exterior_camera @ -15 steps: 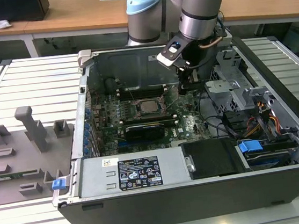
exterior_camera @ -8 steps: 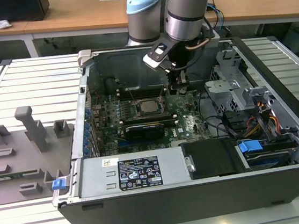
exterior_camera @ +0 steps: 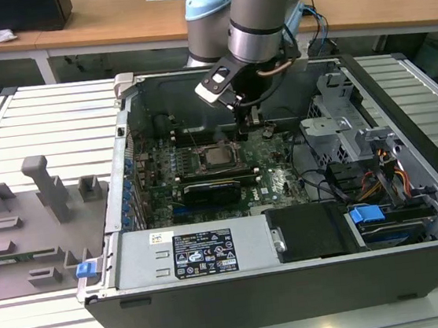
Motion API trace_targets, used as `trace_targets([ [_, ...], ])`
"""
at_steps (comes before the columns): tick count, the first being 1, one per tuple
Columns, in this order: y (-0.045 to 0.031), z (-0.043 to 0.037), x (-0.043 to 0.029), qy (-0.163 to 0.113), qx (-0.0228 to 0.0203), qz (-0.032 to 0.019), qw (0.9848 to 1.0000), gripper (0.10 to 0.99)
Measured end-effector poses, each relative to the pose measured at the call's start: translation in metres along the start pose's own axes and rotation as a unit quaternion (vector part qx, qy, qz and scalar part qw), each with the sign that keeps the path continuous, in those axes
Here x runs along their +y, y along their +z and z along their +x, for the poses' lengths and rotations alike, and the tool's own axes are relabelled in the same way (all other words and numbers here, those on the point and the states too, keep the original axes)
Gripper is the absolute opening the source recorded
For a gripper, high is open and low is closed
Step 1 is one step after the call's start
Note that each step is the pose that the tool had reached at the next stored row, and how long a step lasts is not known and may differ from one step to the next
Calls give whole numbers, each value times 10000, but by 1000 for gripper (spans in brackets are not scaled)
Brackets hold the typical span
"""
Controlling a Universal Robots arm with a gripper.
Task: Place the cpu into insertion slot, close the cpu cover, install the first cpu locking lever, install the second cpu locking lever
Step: 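Close the cpu cover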
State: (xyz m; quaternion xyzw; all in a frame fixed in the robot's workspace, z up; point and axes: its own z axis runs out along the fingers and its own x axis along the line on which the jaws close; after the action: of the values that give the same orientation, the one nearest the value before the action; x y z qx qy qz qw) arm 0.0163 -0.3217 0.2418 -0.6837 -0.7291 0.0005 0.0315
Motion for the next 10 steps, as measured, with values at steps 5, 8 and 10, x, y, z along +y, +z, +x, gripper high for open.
trace_targets([
  [5, 39, 6, -92, 0, 0, 0, 10000, 106],
  [8, 73, 11, -189, -1, 0, 0, 10000, 106],
  [10, 114, 15, -290, -3, 0, 0, 10000, 106],
])
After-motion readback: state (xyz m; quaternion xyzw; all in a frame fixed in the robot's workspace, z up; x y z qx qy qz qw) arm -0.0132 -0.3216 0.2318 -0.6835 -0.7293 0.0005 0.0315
